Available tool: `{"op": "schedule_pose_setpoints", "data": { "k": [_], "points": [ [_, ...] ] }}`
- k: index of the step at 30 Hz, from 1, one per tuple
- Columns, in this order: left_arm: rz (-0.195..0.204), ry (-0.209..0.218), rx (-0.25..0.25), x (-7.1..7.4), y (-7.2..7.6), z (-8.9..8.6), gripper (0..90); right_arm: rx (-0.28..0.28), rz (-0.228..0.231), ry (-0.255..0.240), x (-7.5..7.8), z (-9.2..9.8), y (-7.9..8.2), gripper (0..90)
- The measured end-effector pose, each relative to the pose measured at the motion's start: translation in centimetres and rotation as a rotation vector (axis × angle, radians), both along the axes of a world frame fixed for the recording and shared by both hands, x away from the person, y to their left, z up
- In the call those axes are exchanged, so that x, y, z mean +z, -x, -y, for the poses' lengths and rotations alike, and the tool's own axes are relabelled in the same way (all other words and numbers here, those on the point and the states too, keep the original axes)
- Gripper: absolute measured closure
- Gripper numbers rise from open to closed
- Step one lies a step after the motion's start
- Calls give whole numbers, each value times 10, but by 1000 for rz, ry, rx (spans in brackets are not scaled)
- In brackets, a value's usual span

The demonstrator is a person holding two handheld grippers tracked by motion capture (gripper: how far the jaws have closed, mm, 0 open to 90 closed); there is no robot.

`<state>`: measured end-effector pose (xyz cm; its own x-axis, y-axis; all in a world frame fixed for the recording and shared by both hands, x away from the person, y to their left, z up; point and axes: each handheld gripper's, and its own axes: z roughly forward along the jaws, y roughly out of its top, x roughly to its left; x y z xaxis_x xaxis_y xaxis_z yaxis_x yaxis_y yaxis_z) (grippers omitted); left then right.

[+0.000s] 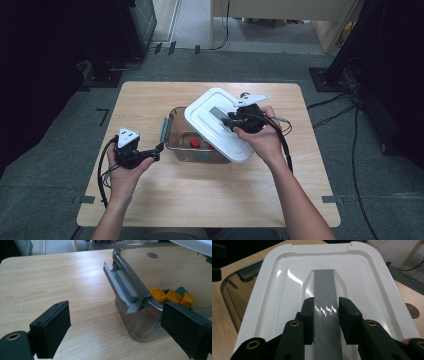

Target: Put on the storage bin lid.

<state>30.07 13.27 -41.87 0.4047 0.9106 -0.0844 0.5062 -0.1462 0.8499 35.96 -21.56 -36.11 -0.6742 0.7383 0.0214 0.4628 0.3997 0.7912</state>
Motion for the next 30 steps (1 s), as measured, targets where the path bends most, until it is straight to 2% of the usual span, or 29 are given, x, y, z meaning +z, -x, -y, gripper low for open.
{"op": "schedule_pose_setpoints", "data": {
  "k": [7,17,30],
  "points": [
    [-2,21,-7,2,-1,3,87,26,-11,5,-7,-14,-3,682],
    [5,25,8,9,-4,5,87,85,-17,10,-11,-36,-5,682],
    [-19,22,31,18,-26,3,87,141,-24,33,-18,-57,-10,681]
  ]
}}
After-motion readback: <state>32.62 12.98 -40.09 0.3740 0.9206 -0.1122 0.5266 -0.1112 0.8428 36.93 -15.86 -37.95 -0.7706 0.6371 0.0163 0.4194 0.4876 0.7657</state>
